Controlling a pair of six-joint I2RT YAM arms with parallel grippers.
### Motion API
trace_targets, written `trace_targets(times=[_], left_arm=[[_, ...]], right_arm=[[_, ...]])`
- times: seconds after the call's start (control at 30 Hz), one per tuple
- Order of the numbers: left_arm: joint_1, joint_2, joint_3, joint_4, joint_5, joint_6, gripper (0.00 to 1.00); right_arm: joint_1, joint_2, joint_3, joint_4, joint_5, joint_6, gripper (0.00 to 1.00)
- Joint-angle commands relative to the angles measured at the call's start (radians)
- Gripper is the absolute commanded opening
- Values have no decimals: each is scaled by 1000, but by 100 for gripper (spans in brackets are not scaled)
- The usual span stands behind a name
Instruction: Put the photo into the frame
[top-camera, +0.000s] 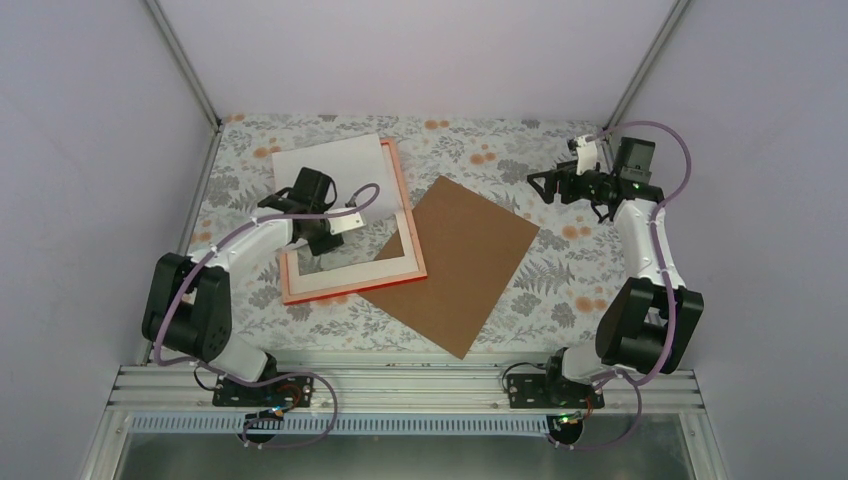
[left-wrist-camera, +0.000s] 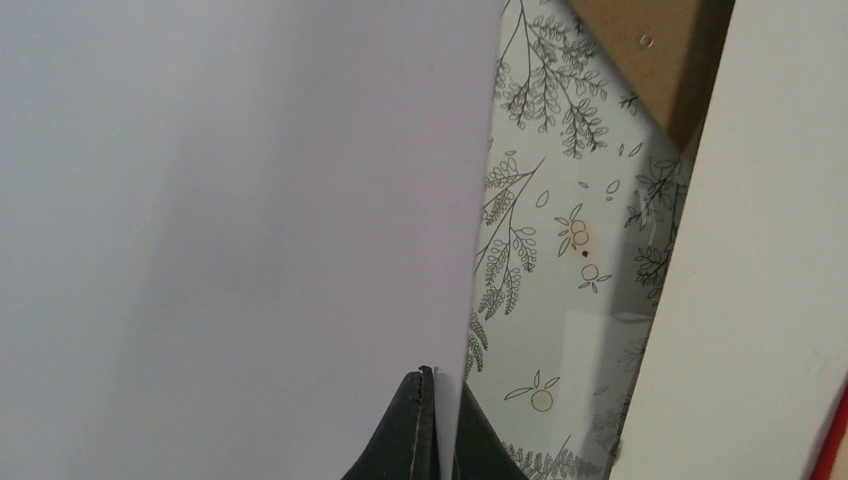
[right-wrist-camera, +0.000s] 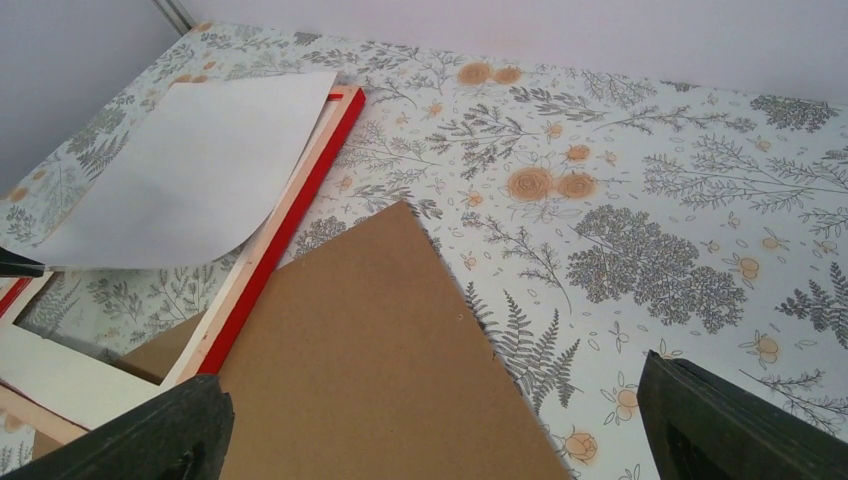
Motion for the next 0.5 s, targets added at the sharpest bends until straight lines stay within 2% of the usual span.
trace_targets(times=[0.0, 0.47], left_arm=[[-9, -41, -4, -2, 55, -9, 2], [-16, -43, 4, -91, 111, -2, 2]], right_arm=[[1, -11, -12, 8, -24, 4, 100], [1, -19, -39, 15, -31, 11, 100]])
